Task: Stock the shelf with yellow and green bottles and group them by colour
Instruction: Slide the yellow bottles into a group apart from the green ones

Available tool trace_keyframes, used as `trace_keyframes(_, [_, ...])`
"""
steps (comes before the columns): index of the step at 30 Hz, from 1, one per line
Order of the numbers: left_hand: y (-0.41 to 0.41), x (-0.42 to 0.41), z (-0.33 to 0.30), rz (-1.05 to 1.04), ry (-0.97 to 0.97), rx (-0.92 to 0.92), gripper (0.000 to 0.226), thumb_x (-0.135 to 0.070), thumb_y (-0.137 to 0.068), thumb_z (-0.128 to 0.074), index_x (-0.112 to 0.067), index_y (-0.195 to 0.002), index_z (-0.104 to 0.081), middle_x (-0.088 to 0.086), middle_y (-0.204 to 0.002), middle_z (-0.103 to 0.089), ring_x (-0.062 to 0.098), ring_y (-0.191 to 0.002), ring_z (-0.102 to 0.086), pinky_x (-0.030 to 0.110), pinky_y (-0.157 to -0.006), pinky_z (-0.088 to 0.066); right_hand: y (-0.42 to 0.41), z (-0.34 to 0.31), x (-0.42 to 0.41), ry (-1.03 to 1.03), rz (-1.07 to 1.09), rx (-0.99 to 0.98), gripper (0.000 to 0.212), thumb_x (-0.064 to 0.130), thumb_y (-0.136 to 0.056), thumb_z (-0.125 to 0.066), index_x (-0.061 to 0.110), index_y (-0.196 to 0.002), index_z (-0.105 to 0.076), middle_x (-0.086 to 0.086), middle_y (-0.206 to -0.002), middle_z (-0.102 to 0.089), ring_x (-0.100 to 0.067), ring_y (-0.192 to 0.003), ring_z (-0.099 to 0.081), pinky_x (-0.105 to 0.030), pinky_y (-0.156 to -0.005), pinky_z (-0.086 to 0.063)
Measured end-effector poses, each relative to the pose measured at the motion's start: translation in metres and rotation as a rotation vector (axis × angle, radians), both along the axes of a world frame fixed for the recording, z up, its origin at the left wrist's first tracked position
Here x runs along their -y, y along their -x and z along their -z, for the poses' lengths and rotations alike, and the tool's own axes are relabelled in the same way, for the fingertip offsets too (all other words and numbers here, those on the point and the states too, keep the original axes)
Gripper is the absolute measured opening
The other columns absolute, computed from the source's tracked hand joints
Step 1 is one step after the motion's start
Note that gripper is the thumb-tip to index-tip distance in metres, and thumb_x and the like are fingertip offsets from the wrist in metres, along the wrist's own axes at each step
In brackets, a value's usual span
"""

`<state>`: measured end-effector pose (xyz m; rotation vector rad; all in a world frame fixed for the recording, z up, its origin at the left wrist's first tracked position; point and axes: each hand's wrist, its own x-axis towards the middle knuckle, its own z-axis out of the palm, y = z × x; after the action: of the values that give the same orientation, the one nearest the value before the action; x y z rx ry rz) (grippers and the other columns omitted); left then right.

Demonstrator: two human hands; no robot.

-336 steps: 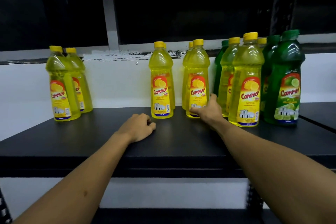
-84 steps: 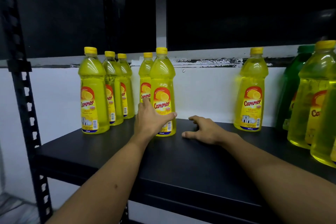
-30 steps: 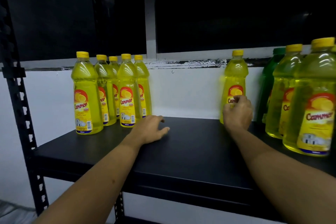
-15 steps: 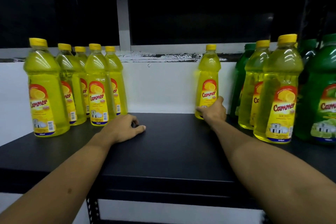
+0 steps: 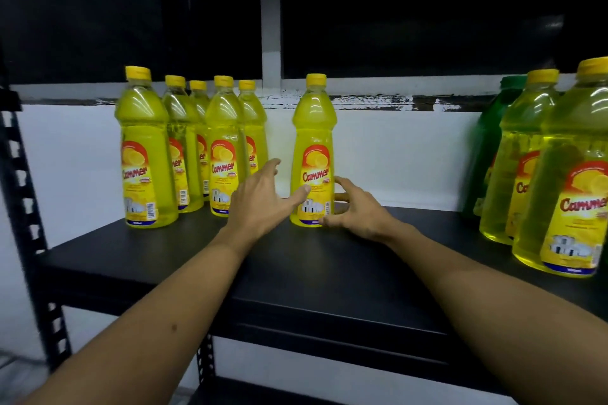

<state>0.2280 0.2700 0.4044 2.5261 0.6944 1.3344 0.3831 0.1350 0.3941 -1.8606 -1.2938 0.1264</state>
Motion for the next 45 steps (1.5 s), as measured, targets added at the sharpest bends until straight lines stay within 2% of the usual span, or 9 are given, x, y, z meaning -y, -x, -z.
trace_keyframes(2, [0.003, 0.007, -0.004, -0.075, -0.032, 0.04, 0.099, -0.073, -0.074, -0.059, -0.02, -0.15, -0.024, 0.005, -0.144, -0.05, 0.031, -0.124, -0.054, 0.043, -0.094, -0.048, 0.009, 0.002, -0.007, 0.087, -0.042, 0.132, 0.09, 0.027, -0.082, -0.077, 0.033, -0.153, -0.022, -0.004, -0.137, -0.055, -0.019, -0.118, -0.058, -0.029, -0.091, -0.049])
trace_keyframes(5, [0.008, 0.012, -0.006, -0.154, 0.002, 0.066, 0.118, -0.074, -0.069, -0.066, -0.017, -0.154, -0.007, 0.009, -0.154, -0.036, 0.032, -0.134, -0.043, 0.044, -0.098, -0.044, 0.023, 0.003, -0.013, 0.189, -0.042, 0.346, 0.072, 0.03, -0.091, -0.064, 0.03, -0.152, -0.028, -0.01, -0.141, -0.053, -0.022, -0.116, -0.058, -0.031, -0.098, -0.045])
trace_keyframes(8, [0.011, 0.01, -0.007, -0.239, 0.012, 0.095, 0.12, -0.064, -0.068, -0.074, -0.014, -0.154, -0.006, 0.011, -0.148, -0.041, 0.032, -0.13, -0.046, 0.043, -0.094, -0.046, 0.032, 0.002, -0.014, 0.263, -0.06, 0.458, 0.056, 0.027, -0.097, -0.055, 0.024, -0.149, -0.038, -0.01, -0.141, -0.053, -0.02, -0.125, -0.053, -0.025, -0.097, -0.038])
trace_keyframes(13, [0.019, 0.013, -0.008, -0.267, 0.125, 0.158, 0.109, -0.05, -0.07, -0.078, -0.01, -0.15, -0.017, 0.012, -0.135, -0.055, 0.034, -0.118, -0.055, 0.042, -0.086, -0.048, 0.031, 0.004, -0.011, 0.307, 0.014, 0.434, 0.045, 0.036, -0.097, -0.052, 0.017, -0.137, -0.053, -0.006, -0.133, -0.061, -0.02, -0.121, -0.056, -0.032, -0.103, -0.042])
trace_keyframes(22, [0.058, 0.001, 0.005, -0.435, 0.252, 0.258, 0.091, -0.054, -0.075, -0.071, -0.009, -0.143, -0.032, 0.012, -0.135, -0.053, 0.033, -0.123, -0.05, 0.047, -0.092, -0.048, 0.046, 0.004, 0.0, 0.309, 0.037, 0.467, 0.032, 0.037, -0.097, -0.051, 0.017, -0.116, -0.067, -0.002, -0.112, -0.068, -0.018, -0.099, -0.062, -0.03, -0.084, -0.048])
trace_keyframes(28, [0.066, -0.007, 0.009, -0.47, 0.332, 0.309, 0.083, -0.044, -0.089, -0.064, -0.007, -0.15, -0.022, 0.013, -0.149, -0.04, 0.038, -0.132, -0.041, 0.047, -0.1, -0.042, 0.057, 0.005, 0.014, 0.276, 0.045, 0.451, 0.03, 0.037, -0.095, -0.054, 0.016, -0.111, -0.069, -0.001, -0.104, -0.067, -0.017, -0.094, -0.061, -0.03, -0.082, -0.048])
trace_keyframes(33, [0.065, -0.013, 0.009, -0.457, 0.442, 0.3, 0.081, -0.043, -0.094, -0.057, -0.015, -0.154, -0.01, 0.023, -0.141, -0.041, 0.039, -0.131, -0.039, 0.047, -0.098, -0.042, 0.059, 0.005, 0.018, 0.273, 0.057, 0.42, 0.03, 0.039, -0.093, -0.056, 0.017, -0.109, -0.069, -0.003, -0.109, -0.068, -0.019, -0.097, -0.063, -0.035, -0.088, -0.051])
trace_keyframes(40, [0.066, -0.019, 0.006, -0.355, 0.484, 0.322, 0.08, -0.042, -0.091, -0.062, -0.021, -0.153, -0.017, 0.016, -0.138, -0.049, 0.037, -0.126, -0.049, 0.047, -0.093, -0.045, 0.06, 0.005, 0.019, 0.268, 0.057, 0.41, 0.028, 0.037, -0.094, -0.056, 0.016, -0.107, -0.069, -0.003, -0.106, -0.068, -0.018, -0.094, -0.063, -0.033, -0.085, -0.051])
trace_keyframes(45, [0.067, -0.021, 0.005, -0.399, 0.444, 0.264, 0.078, -0.048, -0.089, -0.062, -0.016, -0.15, -0.024, 0.013, -0.133, -0.056, 0.037, -0.119, -0.055, 0.046, -0.086, -0.048, 0.059, 0.005, 0.019, 0.264, 0.063, 0.404, 0.028, 0.038, -0.093, -0.056, 0.017, -0.105, -0.069, -0.002, -0.104, -0.069, -0.018, -0.093, -0.063, -0.036, -0.086, -0.052])
